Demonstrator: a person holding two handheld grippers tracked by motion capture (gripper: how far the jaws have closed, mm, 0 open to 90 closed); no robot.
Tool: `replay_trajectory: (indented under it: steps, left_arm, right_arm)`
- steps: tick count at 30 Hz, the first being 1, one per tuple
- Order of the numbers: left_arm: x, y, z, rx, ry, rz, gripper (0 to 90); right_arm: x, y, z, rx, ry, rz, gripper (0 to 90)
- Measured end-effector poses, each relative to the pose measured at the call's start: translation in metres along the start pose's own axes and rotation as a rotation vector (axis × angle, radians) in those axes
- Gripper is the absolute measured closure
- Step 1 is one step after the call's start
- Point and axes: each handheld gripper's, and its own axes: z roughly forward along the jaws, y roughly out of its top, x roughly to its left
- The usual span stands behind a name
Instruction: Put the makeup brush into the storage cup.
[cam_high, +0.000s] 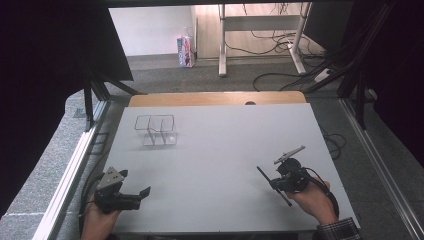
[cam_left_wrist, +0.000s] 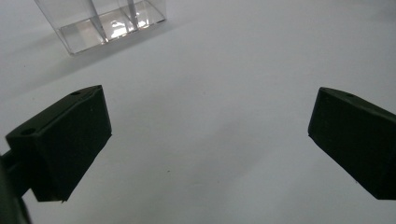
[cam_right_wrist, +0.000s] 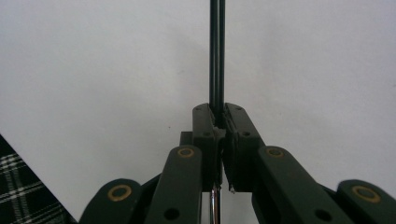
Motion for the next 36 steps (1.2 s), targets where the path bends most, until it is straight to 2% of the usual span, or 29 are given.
replay_trajectory:
  steps: [7,10,12,14,17,18,22,23,27,29,33,34,35,36]
  left_arm:
    - [-0.004,0.003,-0.002,-0.017,0.008,0.013,0.0]
    - [-0.006,0.005,-0.003,-0.035,0.005,0.019,0.0]
    - [-0.006,0.005,-0.004,-0.041,0.002,0.020,0.0]
    - [-0.008,0.006,-0.004,-0.052,-0.005,0.026,0.0]
    - [-0.012,0.008,-0.004,-0.058,-0.001,0.046,0.0]
    - [-0.013,0.008,-0.004,-0.060,0.000,0.056,0.0]
    - [-0.020,0.012,-0.003,-0.050,0.006,0.097,0.0]
    - [-0.020,0.012,-0.003,-0.050,0.006,0.097,0.0]
    - [-0.026,0.018,0.001,-0.029,0.012,0.136,0.0]
    - [-0.028,0.019,0.002,-0.028,0.011,0.149,0.0]
    - [-0.036,0.025,0.006,-0.017,0.004,0.226,0.0]
    - [-0.040,0.027,0.011,-0.007,-0.010,0.260,0.0]
    - [-0.040,0.027,0.011,-0.007,-0.010,0.260,0.0]
    - [-0.044,0.031,0.016,-0.002,-0.028,0.287,0.0]
  right_arm:
    - [0.004,0.000,-0.010,-0.069,0.016,-0.022,83.6]
    - [0.006,0.001,-0.014,-0.113,0.047,-0.032,83.6]
    - [0.006,0.001,-0.014,-0.123,0.052,-0.034,83.6]
    - [0.008,0.002,-0.017,-0.159,0.080,-0.044,83.6]
    - [0.009,0.003,-0.018,-0.182,0.102,-0.051,83.6]
    - [0.010,0.004,-0.020,-0.200,0.123,-0.053,83.6]
    - [0.013,0.006,-0.021,-0.209,0.152,-0.054,83.5]
    - [0.013,0.006,-0.021,-0.209,0.152,-0.054,83.5]
    - [0.017,0.010,-0.019,-0.193,0.196,-0.071,83.5]
    - [0.018,0.012,-0.018,-0.188,0.199,-0.076,83.5]
    - [0.025,0.018,-0.017,-0.174,0.224,-0.097,83.6]
    - [0.028,0.021,-0.016,-0.169,0.238,-0.107,83.6]
    - [0.028,0.021,-0.016,-0.169,0.238,-0.107,83.6]
    - [0.031,0.024,-0.016,-0.157,0.253,-0.106,83.5]
